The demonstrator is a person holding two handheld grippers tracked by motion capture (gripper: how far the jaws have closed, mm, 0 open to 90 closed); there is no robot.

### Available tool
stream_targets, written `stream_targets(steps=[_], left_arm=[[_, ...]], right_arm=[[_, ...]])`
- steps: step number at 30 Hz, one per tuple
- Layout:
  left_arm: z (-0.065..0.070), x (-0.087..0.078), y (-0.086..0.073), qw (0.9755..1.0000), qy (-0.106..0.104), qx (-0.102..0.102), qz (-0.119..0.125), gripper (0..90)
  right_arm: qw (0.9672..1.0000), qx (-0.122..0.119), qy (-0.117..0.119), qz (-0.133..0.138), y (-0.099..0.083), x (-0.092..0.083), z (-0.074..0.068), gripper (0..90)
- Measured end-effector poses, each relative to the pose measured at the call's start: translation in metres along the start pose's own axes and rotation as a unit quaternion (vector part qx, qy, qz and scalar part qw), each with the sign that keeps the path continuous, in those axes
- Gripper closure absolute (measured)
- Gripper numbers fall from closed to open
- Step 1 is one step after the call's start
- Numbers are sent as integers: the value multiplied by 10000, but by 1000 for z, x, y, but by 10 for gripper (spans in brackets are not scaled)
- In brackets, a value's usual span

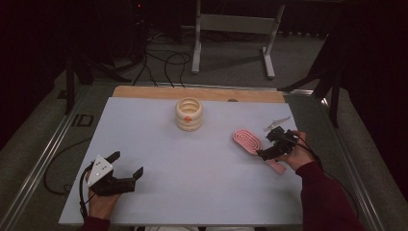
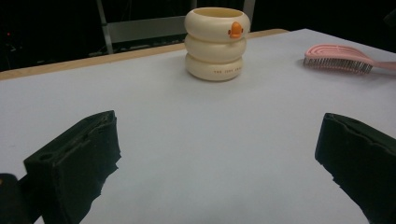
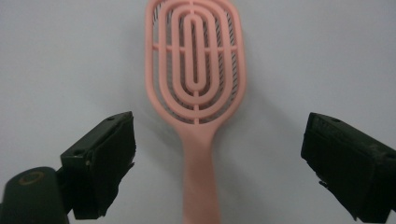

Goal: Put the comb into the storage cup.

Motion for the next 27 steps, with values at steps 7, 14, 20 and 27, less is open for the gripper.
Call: stream_targets(steps=[7, 14, 20, 27], left_arm=[[0, 0, 0, 10000, -2, 1, -15, 4], [0, 1, -1, 10000, -1, 6, -27, 4], [0, 1, -1, 10000, -6, 10, -26, 4], [0, 1, -1, 10000, -6, 22, -42, 4]], right_arm=[[9995, 9, 105, -301, 0, 13, 2, 96], [9974, 17, 269, -674, -1, 27, 1, 96], [9953, 16, 348, -906, -1, 36, 2, 137], [9935, -11, 420, -1054, -2, 42, 1, 215]])
Point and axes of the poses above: each handheld gripper's, and its own axes: x roughly forward along the jaws, y roughly out of its top, z roughly to its right, the point moved 4 cm from there along x, roughly forward along the jaws, and after that the axes turned 10 degrees about -z, right-handed, at the moved point
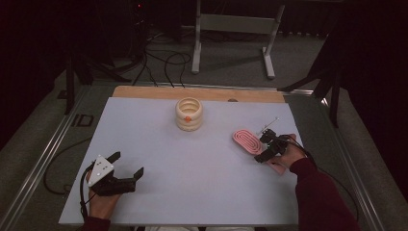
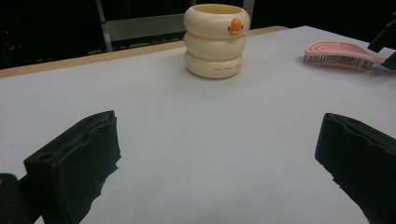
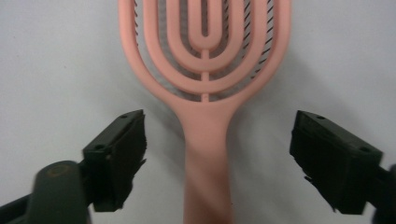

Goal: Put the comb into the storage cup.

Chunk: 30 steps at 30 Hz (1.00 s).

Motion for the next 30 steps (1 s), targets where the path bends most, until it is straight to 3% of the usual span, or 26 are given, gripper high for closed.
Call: stream_targets(steps=[14, 30], left_arm=[[0, 0, 0, 10000, 3, 6, -9, 4], [0, 0, 0, 10000, 0, 6, -26, 4]], right_arm=[[9991, -194, 251, -287, 0, 5, -4, 542], [9987, -157, 281, -402, 2, 8, -1, 677]])
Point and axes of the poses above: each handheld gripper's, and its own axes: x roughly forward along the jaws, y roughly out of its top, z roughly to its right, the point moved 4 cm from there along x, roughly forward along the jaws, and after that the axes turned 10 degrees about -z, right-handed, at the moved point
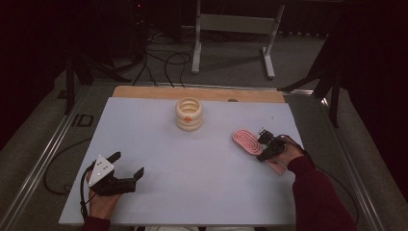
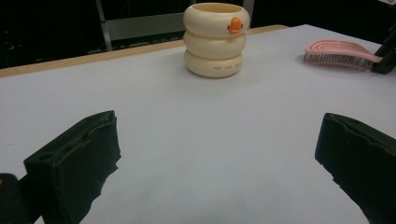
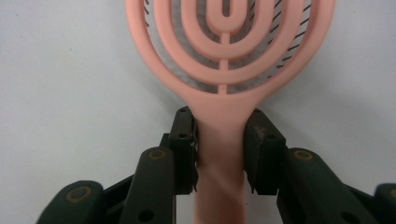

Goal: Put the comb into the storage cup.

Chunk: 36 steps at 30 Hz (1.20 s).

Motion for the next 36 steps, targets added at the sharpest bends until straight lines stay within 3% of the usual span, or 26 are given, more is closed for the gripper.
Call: stream_targets(steps=[25, 36], left_arm=[[0, 1, 0, 10000, 11, -5, -18, 5], [0, 1, -1, 10000, 11, 5, -32, 4]], right_arm=[[9999, 11, -137, -14, -1, -1, -3, 696], [9994, 117, -200, 254, -4, -6, -2, 698]])
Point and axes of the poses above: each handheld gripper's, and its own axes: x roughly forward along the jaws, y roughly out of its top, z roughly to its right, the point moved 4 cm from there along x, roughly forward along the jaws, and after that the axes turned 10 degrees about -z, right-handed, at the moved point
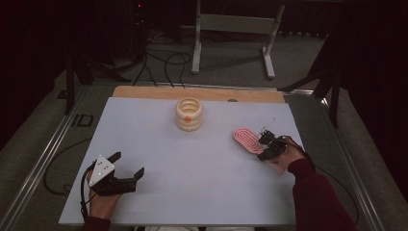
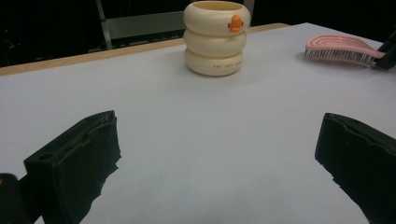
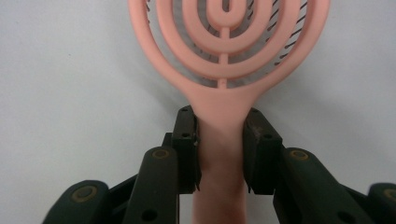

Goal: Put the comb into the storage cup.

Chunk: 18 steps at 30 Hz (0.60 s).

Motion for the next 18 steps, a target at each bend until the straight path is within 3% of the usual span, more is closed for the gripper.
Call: stream_targets(steps=[8, 18], left_arm=[[0, 0, 0, 10000, 3, 4, 2, 4], [0, 0, 0, 10000, 10, -7, 15, 4]], right_arm=[[9995, 145, -29, 275, 0, -8, -1, 699], [9985, 154, -56, 529, 0, -14, -4, 698]])
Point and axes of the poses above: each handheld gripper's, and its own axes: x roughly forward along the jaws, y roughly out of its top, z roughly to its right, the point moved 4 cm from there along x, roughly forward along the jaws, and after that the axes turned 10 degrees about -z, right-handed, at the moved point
